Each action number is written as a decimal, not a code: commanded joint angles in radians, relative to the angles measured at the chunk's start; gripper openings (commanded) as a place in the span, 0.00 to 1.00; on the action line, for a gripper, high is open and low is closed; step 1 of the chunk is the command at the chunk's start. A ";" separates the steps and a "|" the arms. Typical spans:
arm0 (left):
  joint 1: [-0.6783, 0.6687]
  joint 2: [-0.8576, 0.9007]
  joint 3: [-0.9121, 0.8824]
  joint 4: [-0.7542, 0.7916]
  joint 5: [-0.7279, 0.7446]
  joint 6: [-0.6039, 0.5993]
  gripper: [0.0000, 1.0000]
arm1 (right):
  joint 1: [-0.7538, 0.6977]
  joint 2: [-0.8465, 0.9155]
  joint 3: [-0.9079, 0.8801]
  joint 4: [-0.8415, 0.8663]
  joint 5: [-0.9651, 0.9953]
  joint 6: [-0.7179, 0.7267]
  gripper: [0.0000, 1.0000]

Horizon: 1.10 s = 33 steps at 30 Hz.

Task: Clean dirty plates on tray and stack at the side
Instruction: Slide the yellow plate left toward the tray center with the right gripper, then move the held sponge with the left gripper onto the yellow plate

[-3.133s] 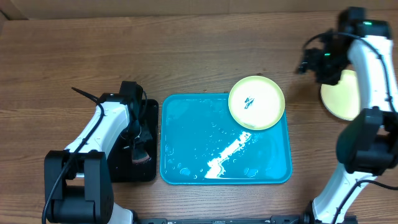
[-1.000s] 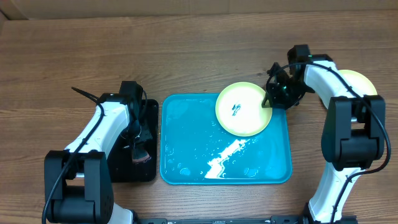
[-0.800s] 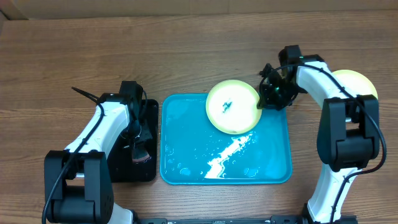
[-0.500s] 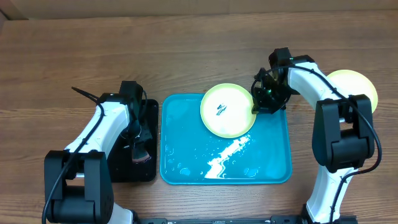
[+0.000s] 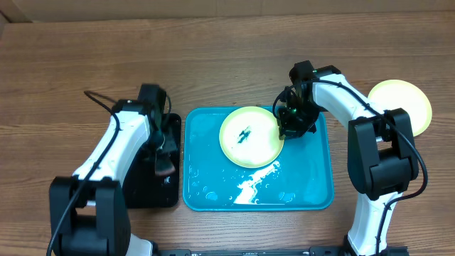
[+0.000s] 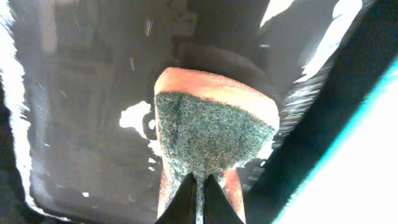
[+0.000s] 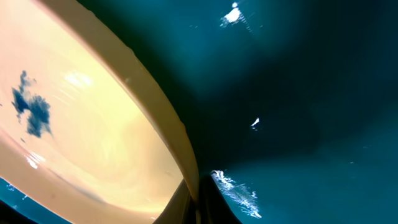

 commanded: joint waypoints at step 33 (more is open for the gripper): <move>-0.374 0.027 0.131 0.225 0.191 -0.034 0.05 | 0.151 0.001 -0.006 0.020 0.087 0.200 0.04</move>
